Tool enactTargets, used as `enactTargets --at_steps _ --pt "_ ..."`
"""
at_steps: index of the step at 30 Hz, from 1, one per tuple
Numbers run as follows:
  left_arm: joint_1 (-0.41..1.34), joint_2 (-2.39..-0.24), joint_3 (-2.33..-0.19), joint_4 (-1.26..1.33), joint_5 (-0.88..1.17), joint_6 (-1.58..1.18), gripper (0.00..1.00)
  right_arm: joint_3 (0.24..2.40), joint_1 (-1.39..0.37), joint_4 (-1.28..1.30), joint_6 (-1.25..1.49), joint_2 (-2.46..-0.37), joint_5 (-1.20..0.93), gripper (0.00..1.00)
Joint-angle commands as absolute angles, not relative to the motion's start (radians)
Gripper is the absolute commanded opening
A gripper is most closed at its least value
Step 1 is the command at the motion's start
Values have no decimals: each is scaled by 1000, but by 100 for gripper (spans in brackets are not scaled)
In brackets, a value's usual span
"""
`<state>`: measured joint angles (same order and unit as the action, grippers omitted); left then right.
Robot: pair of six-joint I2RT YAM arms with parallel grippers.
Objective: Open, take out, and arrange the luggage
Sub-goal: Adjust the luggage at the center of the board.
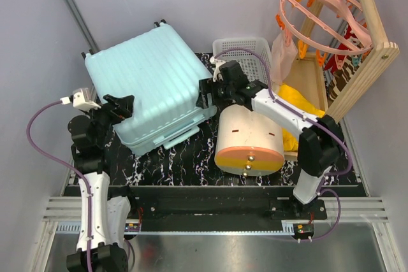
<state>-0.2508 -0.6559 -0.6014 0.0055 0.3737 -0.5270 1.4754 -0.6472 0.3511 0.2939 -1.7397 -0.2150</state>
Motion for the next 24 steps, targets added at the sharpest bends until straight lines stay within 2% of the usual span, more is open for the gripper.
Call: enactTargets --at_steps 1,9,15,24 --pt "-253 -677 -581 -140 440 -520 97 1601 -626 295 288 -1838 -210 87" --pt "-255 -647 -594 -241 322 -480 99 1810 -594 295 313 -2041 -175 88" --pt "-255 -649 -580 -230 337 -488 99 1965 -584 296 305 -2153 -109 89" --pt "-249 -606 -557 -284 318 -486 99 2022 -577 296 293 -2143 -155 91"
